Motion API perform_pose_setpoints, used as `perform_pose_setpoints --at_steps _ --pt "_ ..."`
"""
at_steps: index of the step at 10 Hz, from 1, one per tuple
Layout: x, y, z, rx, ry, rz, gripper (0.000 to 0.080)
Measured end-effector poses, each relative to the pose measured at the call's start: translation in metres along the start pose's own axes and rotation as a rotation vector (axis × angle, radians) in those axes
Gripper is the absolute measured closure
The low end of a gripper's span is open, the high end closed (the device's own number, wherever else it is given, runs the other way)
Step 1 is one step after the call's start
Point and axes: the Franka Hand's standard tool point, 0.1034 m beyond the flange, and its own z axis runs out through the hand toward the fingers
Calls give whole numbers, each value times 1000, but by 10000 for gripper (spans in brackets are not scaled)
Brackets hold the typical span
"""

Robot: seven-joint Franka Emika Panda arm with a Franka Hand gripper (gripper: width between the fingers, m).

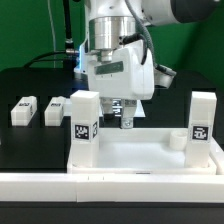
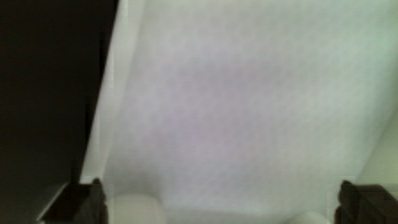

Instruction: Assemble desk

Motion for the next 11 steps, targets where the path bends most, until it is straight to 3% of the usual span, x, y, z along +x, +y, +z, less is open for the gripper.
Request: perform_pose_setpoints --at_steps 4,8,11 --pt "0 11 4 21 94 189 151" --pt "-3 22 6 11 113 216 151" --pt "0 23 6 10 114 220 151"
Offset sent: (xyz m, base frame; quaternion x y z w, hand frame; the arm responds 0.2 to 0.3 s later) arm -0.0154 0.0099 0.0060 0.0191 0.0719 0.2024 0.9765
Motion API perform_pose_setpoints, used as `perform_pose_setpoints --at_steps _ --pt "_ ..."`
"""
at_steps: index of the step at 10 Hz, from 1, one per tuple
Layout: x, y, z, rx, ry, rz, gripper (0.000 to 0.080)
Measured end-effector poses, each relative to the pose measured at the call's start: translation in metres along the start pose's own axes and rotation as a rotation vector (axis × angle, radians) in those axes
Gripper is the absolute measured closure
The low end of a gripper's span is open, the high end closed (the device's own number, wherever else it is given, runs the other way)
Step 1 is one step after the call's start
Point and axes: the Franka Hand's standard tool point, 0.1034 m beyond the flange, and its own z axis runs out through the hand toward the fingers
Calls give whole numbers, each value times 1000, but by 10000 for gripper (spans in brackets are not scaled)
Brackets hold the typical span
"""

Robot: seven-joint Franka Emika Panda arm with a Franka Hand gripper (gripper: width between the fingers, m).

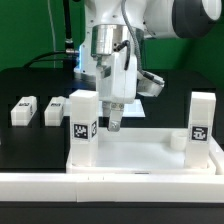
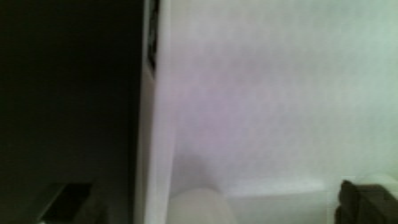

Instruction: Assemble desk

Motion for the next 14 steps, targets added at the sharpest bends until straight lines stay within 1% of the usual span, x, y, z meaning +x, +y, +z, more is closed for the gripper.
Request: perform_pose_setpoints --at_steps 1,2,3,4,5,6,7,8,9,10,12,13,14 --pt "2 -2 -1 5 1 6 151" --pt "7 -19 -16 33 -25 34 151" --pt "4 -37 -39 53 -101 73 151" --pt "0 -47 -52 62 -150 113 151" --pt "-3 -55 -59 78 -156 160 151" --pt "-11 -57 -59 84 -151 169 151" --pt "-20 -50 -51 66 -153 163 151" --pt "-19 -40 -38 38 -147 156 151" --pt "-15 -29 -28 9 -147 129 151" --pt "-13 -27 -25 5 -141 133 151" --pt "-12 -27 -25 7 -141 133 151" --pt "-11 -38 -39 36 -161 138 151" --pt "-18 -49 -56 51 -208 144 151"
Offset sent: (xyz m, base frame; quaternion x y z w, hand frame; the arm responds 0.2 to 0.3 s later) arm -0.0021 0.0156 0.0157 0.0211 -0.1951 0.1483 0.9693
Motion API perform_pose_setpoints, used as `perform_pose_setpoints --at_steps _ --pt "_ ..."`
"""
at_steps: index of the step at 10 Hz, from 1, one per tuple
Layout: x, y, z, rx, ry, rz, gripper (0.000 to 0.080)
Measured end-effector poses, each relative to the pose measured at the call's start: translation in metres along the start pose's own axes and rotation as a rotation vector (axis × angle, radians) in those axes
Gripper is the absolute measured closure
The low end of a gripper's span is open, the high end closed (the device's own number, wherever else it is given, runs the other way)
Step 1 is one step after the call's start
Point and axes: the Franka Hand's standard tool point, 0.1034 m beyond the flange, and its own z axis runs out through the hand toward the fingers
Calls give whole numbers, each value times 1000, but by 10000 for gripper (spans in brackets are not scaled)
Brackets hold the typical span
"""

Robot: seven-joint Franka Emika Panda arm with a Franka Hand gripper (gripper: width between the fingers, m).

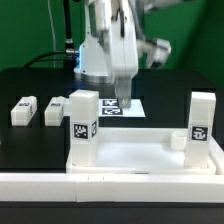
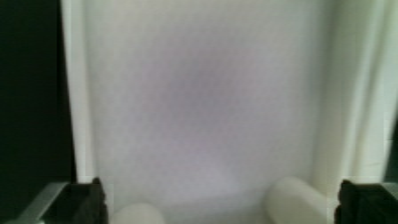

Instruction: Assemble desk

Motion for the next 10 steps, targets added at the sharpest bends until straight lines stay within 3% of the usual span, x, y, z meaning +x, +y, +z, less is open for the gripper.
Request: perform_pose_setpoints --at_steps 1,2,10 --pt "-7 -15 -14 22 -48 0 151" --pt "-5 -20 -19 42 -53 -22 151" --pt "-5 -20 -19 42 -53 -22 151"
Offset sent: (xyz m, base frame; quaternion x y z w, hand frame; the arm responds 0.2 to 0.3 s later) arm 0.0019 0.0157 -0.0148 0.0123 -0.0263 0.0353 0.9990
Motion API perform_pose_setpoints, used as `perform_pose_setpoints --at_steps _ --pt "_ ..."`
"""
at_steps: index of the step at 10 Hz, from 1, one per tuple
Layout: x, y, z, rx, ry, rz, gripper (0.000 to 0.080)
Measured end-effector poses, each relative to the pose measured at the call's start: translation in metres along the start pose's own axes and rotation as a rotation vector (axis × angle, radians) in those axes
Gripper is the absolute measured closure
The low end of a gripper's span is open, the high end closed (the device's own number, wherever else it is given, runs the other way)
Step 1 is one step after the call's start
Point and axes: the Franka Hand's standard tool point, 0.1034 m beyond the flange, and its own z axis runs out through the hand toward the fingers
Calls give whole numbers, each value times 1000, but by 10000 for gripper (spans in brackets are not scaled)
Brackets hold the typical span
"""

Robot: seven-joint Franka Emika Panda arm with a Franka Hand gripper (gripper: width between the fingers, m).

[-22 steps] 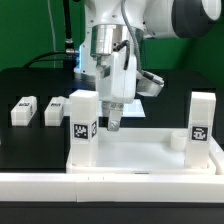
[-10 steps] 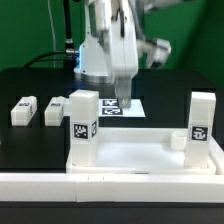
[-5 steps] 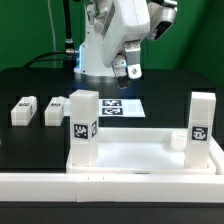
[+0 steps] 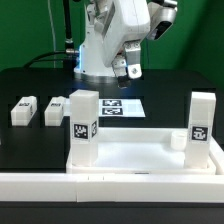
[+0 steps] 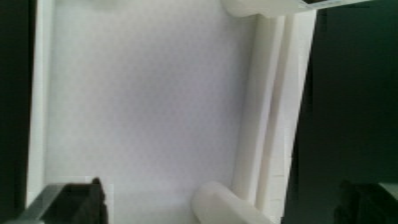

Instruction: Assemble desk

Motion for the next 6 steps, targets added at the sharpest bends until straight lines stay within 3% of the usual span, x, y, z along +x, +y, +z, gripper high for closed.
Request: perform_pose_setpoints --at_steps 2,3,6 --pt "0 0 0 0 0 0 151" --pt "5 2 -2 14 -17 -97 151" --pt "4 11 11 -61 -109 46 151"
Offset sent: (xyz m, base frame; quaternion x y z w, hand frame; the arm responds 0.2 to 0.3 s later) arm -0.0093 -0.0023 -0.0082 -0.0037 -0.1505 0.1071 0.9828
